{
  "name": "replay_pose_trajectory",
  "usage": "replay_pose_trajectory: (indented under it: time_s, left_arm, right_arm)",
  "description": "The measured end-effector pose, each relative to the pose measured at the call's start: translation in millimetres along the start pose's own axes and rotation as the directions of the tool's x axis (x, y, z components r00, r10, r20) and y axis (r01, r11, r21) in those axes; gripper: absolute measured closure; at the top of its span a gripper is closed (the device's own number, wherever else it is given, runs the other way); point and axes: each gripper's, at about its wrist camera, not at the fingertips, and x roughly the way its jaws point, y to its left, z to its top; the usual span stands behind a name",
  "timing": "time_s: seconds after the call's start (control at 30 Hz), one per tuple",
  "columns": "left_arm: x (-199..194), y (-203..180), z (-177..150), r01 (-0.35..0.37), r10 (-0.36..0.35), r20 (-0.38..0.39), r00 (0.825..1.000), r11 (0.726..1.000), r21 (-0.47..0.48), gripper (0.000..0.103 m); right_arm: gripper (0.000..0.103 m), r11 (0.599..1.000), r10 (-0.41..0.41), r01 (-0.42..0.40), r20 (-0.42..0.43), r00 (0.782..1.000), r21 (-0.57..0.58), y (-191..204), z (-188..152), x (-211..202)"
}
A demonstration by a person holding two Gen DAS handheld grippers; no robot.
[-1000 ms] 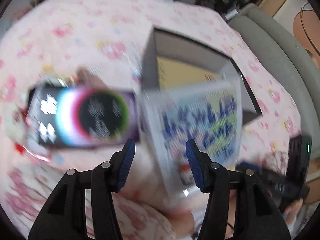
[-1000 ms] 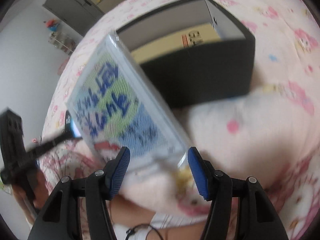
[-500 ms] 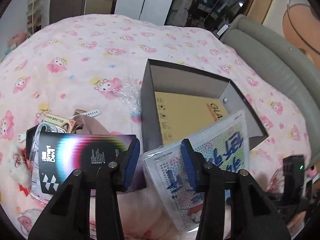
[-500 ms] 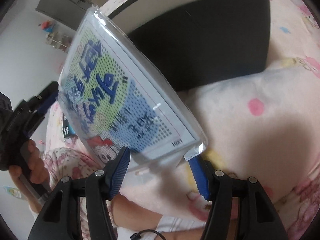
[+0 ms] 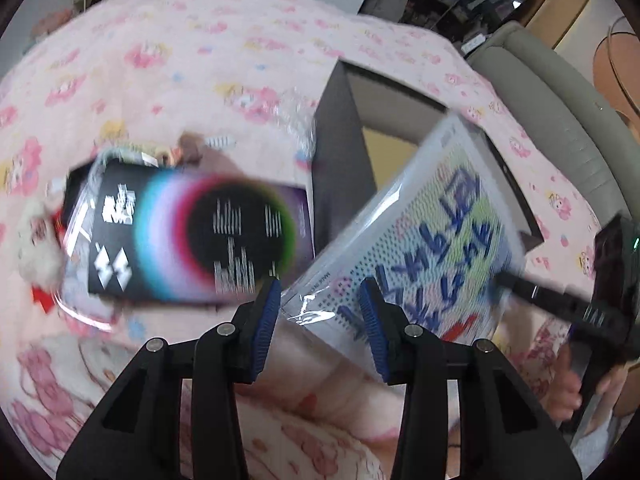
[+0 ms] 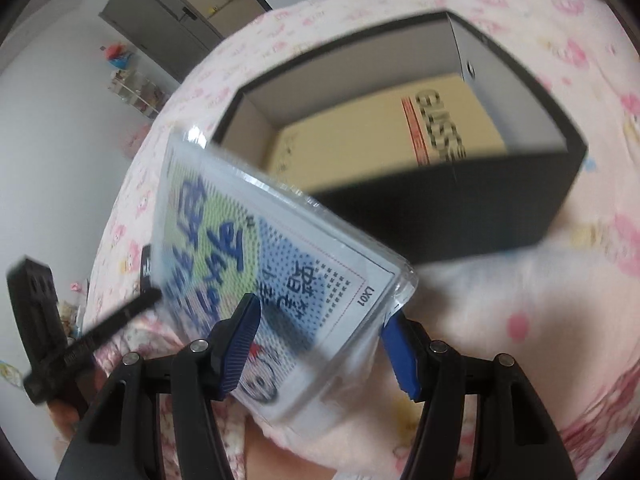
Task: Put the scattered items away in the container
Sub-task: 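Carry the bead-art kit with the left gripper toward the black shoebox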
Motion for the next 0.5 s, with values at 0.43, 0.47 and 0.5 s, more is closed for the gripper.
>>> replay_pose_trajectory:
  time_s: [0.43, 0.47, 0.5]
  left_arm:
    - [6, 7, -4, 0.103, -0.105, -0.049, 0.993, 0.994, -0.037, 0.052]
    - [6, 5, -1, 0.101, -0.102, -0.032, 0.994, 0.995, -0.026, 0.052]
    - [8, 3, 1, 0.097, -0.098, -0.027, 0.995, 0.995, -0.021, 0.052]
  right_arm:
    - [0.045, 1.000, -0.025, 0.026, 0.049, 0.998, -0.011, -12, 1, -15]
    - [0.045, 1.000, -0.023, 0.023, 0.052, 0.998, 0.008, -13, -4, -15]
    - [0.045, 1.000, -0.016, 0.015, 0.041, 0.999, 0.027, -14, -7, -13]
